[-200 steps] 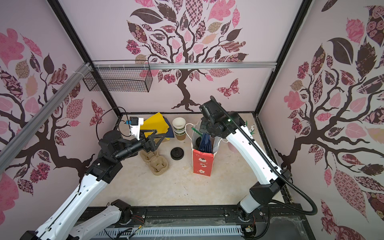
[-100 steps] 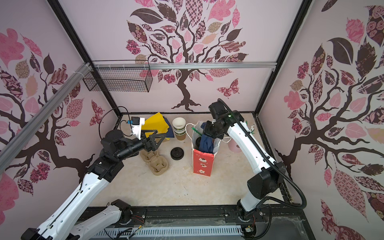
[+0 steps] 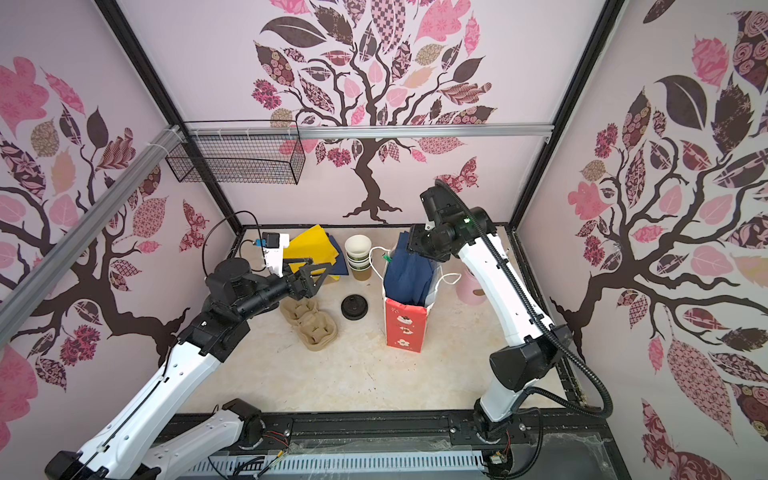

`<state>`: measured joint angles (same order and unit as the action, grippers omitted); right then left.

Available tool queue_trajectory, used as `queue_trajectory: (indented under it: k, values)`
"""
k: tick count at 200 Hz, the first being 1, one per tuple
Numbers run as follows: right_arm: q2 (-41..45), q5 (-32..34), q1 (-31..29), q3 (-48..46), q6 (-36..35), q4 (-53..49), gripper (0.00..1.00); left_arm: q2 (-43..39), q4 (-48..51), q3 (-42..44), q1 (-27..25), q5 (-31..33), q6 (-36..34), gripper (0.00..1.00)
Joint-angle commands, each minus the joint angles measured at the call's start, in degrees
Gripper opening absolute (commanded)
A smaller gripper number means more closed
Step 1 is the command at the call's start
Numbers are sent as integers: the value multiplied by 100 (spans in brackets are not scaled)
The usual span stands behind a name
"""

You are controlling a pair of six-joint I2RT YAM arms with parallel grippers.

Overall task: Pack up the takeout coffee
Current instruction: 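Lower the blue napkins into the bag and open the right gripper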

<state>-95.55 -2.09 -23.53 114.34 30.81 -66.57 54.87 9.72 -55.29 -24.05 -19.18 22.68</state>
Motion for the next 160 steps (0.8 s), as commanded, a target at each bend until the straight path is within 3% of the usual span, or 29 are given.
queue_trajectory:
  k: [1, 25, 96, 135, 160]
  values:
    - [73, 134, 6, -233, -87, -326, 56, 54, -21, 27, -16, 99, -37, 87]
    - [222, -43, 8, -770, 61, -57, 46, 76, -8, 27, -18, 99, -53, 87]
    - [326, -108, -3, -1762, 18, 392, 3, 86, 9, 27, -20, 200, -53, 86]
    - [206, -123, -3, -2056, -135, 373, 1, 125, 39, 72, -14, 247, -1, 86]
    - [141, -70, -3, -1749, -175, 172, 4, 112, 99, 71, -18, 388, 33, 86]
